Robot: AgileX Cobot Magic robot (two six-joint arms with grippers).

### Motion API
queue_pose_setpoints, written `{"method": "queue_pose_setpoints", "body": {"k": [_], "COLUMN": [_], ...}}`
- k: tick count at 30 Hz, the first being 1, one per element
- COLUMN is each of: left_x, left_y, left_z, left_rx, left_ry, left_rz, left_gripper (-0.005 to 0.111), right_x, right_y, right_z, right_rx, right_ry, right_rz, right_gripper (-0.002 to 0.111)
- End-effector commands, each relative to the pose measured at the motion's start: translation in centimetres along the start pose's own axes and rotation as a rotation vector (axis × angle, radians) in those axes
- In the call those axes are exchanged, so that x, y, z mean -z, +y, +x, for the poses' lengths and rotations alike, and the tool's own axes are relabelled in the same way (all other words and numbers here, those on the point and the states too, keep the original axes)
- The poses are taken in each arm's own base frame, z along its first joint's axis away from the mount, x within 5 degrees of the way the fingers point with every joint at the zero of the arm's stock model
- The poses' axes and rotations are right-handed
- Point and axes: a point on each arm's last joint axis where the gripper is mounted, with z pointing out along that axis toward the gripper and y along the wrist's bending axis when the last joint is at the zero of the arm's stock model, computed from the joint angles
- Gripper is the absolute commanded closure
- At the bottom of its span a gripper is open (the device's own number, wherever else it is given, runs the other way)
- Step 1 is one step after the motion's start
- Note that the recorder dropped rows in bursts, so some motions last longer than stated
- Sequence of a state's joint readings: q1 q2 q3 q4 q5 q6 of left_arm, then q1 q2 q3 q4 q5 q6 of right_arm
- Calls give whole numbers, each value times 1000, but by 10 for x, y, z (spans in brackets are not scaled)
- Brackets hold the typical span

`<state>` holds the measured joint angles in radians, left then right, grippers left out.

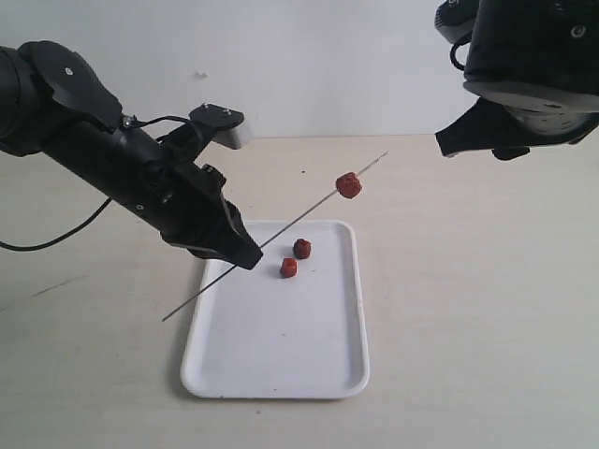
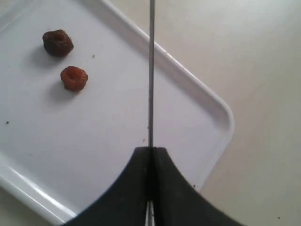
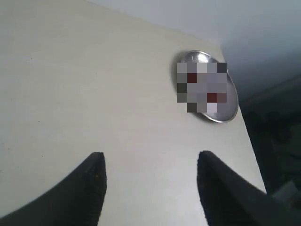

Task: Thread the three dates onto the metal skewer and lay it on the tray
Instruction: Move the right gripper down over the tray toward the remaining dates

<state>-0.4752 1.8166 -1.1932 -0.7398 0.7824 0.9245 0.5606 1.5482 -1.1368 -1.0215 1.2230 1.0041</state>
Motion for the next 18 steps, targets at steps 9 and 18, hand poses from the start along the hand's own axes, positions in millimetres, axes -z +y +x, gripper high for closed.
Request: {"method": "queue_pose_setpoints", "body": {"k": [9, 18], "left_x": [15, 42], "left_y": [11, 39], "left_z": [4, 14], "left_rx": [24, 117], "left_ry": [-1, -33], "left_rz": [-1, -40], "left_gripper": [107, 107], "right_x": [-10, -52], "right_y": [6, -19], "right_z": [-3, 5], "right_rx": [350, 388], "right_ry": [-28, 141], "right_rz": [58, -35], "right_gripper": [52, 58]}}
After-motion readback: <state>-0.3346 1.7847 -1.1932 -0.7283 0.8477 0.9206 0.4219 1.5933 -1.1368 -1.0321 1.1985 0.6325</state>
